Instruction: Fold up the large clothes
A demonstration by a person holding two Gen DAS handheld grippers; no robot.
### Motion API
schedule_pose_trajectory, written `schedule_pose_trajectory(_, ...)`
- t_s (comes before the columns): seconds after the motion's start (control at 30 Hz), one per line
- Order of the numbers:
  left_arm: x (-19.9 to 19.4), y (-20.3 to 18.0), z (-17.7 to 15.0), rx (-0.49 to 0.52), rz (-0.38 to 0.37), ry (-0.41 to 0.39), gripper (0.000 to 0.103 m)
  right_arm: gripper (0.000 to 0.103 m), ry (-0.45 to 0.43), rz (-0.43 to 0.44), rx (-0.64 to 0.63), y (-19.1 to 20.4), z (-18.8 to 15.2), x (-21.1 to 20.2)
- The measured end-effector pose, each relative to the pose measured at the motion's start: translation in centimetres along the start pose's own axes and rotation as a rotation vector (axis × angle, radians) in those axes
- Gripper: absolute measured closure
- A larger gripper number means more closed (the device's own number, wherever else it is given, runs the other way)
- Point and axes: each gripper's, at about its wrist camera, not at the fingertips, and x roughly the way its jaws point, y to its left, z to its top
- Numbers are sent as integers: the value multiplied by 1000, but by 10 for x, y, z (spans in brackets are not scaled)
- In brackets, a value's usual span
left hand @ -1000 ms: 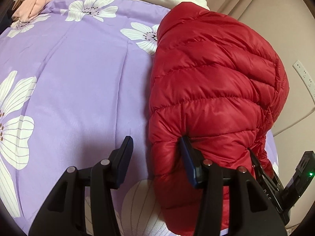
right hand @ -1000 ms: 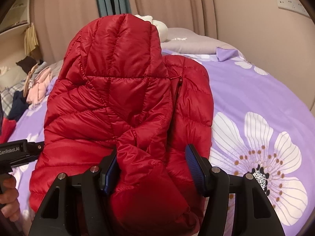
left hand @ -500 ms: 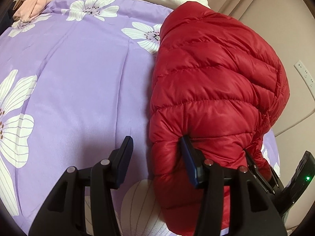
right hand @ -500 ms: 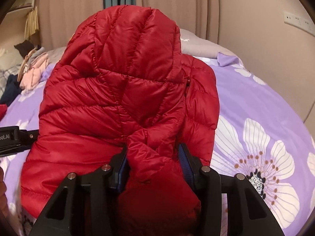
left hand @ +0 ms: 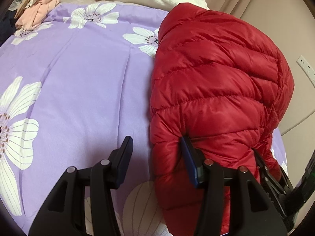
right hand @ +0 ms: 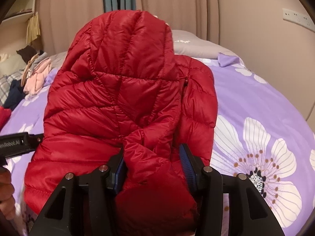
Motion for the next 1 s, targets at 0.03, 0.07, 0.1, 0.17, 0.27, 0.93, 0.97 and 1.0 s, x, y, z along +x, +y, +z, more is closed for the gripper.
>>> schedule_pose_trajectory(0.03,-2,0,0,-3,-2,-4,54,39,-6,2,8,-2,1,-2)
schedule_pose_trajectory(0.07,-3,1,0,-8,-7,-4,55,36,-5,5,15,-4,2,-3)
schedule_pose_trajectory(0.1,-6,1,1,-15,-14,-5,56,30,2,14,28,-7,3,-6)
schedule_pose_trajectory(0.17,-13,1,2,-24,-20,-17,56,20,14,42,65,-15,5,-10)
schedule_pose_trajectory(0.27,-26,-1,2,-7,-14,-50,56,14,15,67,131,-28,4,-16)
schedule_pose_trajectory(0.93,-48,1,2,4,-4,-93,56,38,-131,277,254,-32,35,-36)
schedule_pose_trajectory(0.97,-48,0,1,9,2,-99,56,55,-103,275,230,-25,38,-29)
schedule_pose_trajectory(1.0,-48,1,1,10,7,-100,56,85,-64,255,197,-15,38,-18)
